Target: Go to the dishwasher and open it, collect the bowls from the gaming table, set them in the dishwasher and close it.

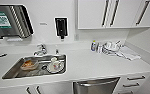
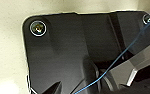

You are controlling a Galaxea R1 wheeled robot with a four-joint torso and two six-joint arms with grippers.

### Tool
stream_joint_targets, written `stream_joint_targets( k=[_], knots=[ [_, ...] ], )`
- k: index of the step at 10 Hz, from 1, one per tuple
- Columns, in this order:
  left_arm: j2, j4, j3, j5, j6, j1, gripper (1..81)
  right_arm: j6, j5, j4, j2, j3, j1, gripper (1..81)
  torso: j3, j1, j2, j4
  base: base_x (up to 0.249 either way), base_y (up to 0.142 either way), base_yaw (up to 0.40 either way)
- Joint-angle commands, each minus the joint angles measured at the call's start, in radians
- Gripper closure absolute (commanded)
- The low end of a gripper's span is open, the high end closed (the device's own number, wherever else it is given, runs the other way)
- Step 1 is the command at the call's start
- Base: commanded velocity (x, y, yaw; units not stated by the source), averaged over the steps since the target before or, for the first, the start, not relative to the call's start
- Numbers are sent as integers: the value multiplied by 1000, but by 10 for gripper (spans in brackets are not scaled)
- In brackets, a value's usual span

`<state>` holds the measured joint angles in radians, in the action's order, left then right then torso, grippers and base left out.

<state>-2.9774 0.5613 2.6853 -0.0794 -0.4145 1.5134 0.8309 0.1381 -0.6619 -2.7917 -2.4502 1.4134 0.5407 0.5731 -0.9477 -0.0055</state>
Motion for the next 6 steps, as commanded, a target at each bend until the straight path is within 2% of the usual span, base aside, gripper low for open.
stream_joint_targets(
  k=[1, 6],
  knots=[
    [9, 20, 1, 9, 40, -18, 10, -1, 8, -108, -47, -18, 29, 10, 0, 0, 0, 0, 0, 0, 0],
    [4, 19, 1, 10, 46, -18, 10, -3, 5, -143, -156, -142, 83, 10, 0, 0, 0, 0, 0, 0, 0]
  ],
)
